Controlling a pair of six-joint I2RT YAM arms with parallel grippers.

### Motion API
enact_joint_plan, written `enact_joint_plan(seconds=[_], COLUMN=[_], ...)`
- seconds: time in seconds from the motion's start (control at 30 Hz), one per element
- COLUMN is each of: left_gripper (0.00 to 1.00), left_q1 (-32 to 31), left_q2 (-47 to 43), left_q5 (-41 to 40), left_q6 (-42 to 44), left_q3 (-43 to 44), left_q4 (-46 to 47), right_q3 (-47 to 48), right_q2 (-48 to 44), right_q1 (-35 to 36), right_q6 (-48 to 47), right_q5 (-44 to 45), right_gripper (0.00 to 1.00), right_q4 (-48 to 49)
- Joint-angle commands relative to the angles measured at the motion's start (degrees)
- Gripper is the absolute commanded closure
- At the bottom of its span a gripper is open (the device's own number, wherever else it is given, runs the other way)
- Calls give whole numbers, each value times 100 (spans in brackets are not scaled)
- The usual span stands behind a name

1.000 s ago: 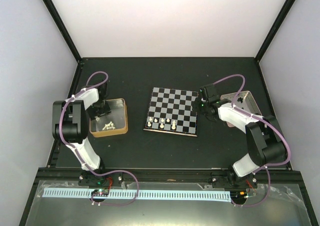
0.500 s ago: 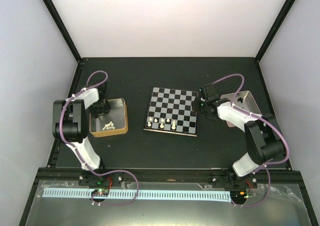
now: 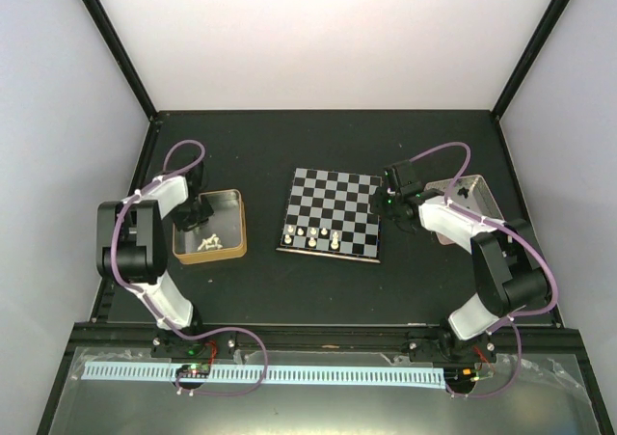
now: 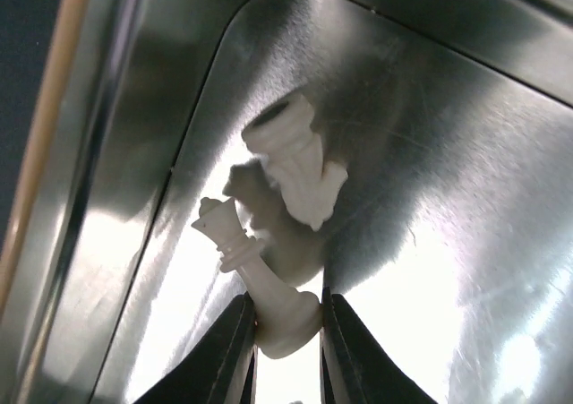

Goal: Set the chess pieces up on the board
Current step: Pick up the chess piece from the storage box.

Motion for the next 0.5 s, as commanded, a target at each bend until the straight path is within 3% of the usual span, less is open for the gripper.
enact_joint_plan(seconds=[0.0,0.2,0.33,0.47], left_gripper=[86,86,86,86], left_q1=[19,-269,-671,-1010], left_q2=[-491,-1034,-1376,-1540], left_q5=[334,873,1177,1411], left_q6=[-19,46,131,308], left_q3=[-122,-240,-245,-262], left_q4=[-26,-138,-143,-84], right_q3=[138,140,239,546], right_q2=[-31,-83,-117,-59], right_q1=[23,20,80,259], right_q6=[-37,-80,-867,-1071], right_q5=[20,-194,-1957,-2477], right_gripper=[61,61,64,62], right_q4=[12,87,686,572])
